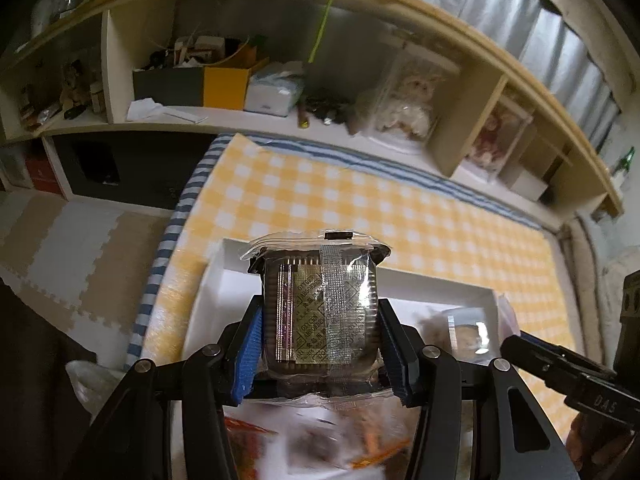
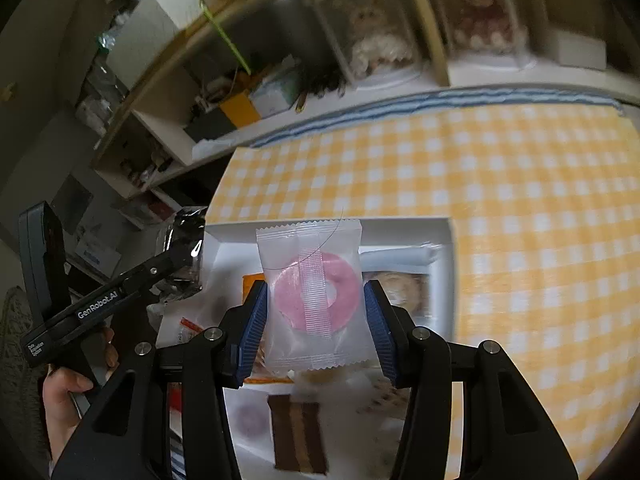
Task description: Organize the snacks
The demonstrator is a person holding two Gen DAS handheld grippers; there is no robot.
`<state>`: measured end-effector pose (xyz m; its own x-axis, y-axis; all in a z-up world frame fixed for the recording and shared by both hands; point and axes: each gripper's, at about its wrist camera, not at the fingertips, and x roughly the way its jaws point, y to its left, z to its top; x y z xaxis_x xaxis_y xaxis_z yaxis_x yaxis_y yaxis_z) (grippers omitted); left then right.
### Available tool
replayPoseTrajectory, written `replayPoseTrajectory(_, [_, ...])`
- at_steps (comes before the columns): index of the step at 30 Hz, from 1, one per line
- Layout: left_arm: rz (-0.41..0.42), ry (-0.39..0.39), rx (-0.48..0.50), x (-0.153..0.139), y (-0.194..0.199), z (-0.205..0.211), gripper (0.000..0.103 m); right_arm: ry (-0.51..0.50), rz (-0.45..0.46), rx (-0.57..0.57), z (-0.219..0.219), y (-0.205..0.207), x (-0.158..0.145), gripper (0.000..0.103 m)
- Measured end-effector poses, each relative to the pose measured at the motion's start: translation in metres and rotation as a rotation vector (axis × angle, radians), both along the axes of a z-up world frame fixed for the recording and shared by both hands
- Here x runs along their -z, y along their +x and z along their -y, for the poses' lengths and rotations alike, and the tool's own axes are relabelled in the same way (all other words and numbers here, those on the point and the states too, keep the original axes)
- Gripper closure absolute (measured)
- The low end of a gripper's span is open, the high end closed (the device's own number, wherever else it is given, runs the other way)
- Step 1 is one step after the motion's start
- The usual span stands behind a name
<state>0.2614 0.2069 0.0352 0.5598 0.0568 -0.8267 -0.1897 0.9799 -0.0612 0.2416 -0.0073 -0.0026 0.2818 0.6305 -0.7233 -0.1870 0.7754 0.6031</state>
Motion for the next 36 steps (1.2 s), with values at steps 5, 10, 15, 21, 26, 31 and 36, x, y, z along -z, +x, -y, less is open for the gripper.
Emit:
replayPoseTrajectory(5, [-0.042, 0.093, -0.001, 0.022, 0.018, -0.004, 0.051, -0.011, -0.045, 0.004, -0.026, 0.009, 0.023, 0.053])
replayPoseTrajectory(10, [-0.042, 0.113, -0.02, 0.035, 0.027, -0.009, 0.046, -0.014, -0.067, 0.022, -0.041, 0.019, 0.04, 0.053])
replayPoseTrajectory(15, [-0.027, 0.078, -0.015, 0.033, 0.024, -0.011, 0.019, -0.024, -0.051, 0.036, -0.05, 0.024, 0.043, 0.025])
replayPoseTrajectory(21, [-0.031, 0.063, 0.002, 0.029, 0.012, -0.009, 0.0, -0.064, -0.046, 0.031, -0.045, 0.018, 0.041, 0.007])
replayPoseTrajectory(26, [-0.028, 0.041, 0.002, 0.016, 0.0, -0.006, 0.0, -0.072, -0.029, 0.048, -0.029, 0.007, 0.031, 0.0])
replayPoseTrajectory(31, [-0.025, 0.037, -0.005, 0.0, -0.018, 0.0, 0.0, -0.087, -0.007, 0.055, -0.015, -0.003, 0.019, 0.0])
replayPoseTrajectory(36, [-0.02, 0.05, 0.008, -0.017, -0.037, 0.018, 0.0, -0.103, 0.024, 0.06, -0.002, -0.018, 0.0, 0.0])
